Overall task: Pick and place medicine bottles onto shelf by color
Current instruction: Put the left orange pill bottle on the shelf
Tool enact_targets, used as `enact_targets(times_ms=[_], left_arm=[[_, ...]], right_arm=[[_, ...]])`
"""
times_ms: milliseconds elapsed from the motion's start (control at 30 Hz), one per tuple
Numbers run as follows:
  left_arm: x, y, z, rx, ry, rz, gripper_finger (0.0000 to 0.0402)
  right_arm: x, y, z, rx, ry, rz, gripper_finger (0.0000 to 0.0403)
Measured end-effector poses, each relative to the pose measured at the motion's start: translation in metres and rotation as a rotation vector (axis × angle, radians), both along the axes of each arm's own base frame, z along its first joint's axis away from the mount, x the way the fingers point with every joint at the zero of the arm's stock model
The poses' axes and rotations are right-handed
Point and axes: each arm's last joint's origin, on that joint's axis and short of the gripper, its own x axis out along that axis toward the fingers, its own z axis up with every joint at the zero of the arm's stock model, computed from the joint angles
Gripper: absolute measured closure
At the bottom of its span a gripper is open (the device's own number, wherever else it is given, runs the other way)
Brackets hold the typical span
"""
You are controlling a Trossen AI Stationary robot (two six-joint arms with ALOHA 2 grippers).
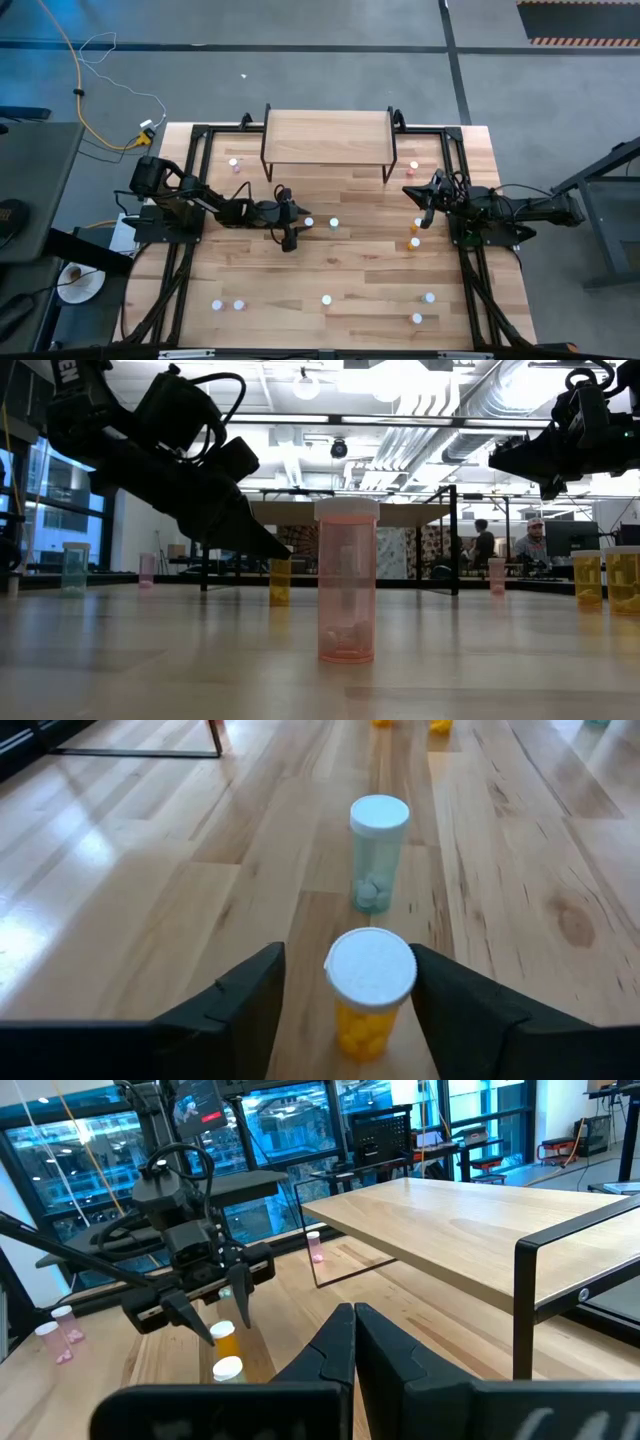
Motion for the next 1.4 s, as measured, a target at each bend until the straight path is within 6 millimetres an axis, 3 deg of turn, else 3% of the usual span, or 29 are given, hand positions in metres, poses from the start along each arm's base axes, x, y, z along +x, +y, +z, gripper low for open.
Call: enact_targets(times_ms=[633, 1400], left_arm=[[0.0000, 0.0000, -0.0001, 0.000, 0.001, -0.001, 0.0279], [0.0007, -0.0001, 0.0040, -0.007, -0.023, 0.002, 0.0282]], right_arm=[[0.0000, 0.0000, 0.0000, 0.000, 0.000, 0.000, 0.0402], [0.0000, 0.0000, -0.0001, 0.000, 0.000, 0.000, 0.0402]])
